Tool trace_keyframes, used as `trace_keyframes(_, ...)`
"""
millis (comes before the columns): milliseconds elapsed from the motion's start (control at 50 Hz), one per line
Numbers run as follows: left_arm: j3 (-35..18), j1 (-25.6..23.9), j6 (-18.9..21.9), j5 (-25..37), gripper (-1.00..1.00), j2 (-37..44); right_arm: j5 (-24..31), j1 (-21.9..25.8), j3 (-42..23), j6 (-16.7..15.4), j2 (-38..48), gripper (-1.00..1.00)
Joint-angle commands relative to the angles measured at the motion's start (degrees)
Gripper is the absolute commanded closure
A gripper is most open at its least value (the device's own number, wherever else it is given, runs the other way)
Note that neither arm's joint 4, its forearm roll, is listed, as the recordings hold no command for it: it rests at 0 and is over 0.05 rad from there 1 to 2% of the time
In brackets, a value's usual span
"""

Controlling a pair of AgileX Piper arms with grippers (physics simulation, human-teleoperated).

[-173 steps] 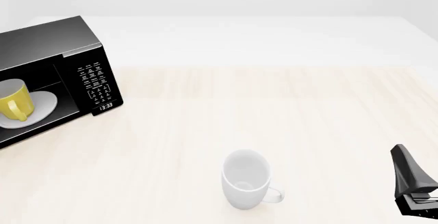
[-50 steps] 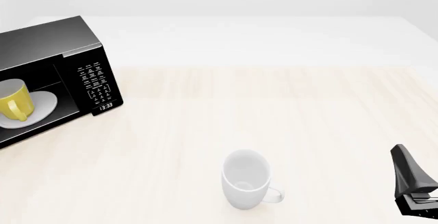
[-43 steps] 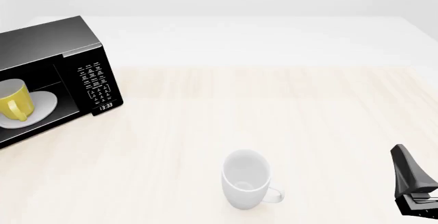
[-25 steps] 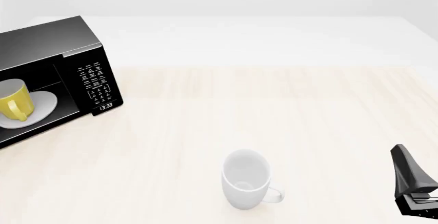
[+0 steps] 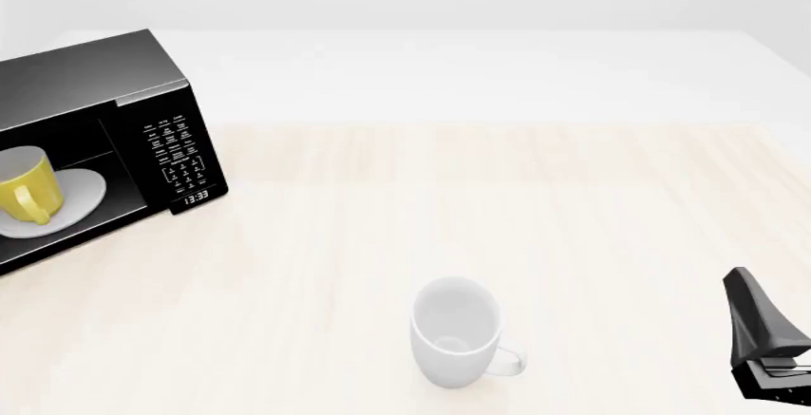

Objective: Put the yellow and white mug in the microwave and close it.

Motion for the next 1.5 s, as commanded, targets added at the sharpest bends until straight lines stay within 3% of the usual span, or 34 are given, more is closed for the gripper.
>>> trace_keyframes(20,1.6,-3.0,-0.6,-1.7,-1.00,2.4,0.0,0.0,0.1,0.0,-0.1,-1.00)
trace_keyframes(380,3.1,-5.8,0.6,-3.9,-1.00,5.1,0.0,0.0,0.1,0.0,-0.1,-1.00)
trace_keyframes(820,4.2,-13.2,-1.8,-2.8,-1.00,4.6,0.0,0.0,0.1,0.0,-0.1,-1.00)
trace_keyframes(1500,5.2,-20.0,-2.8,-3.7,-1.00,4.5,0.0,0.0,0.1,0.0,-0.1,-1.00)
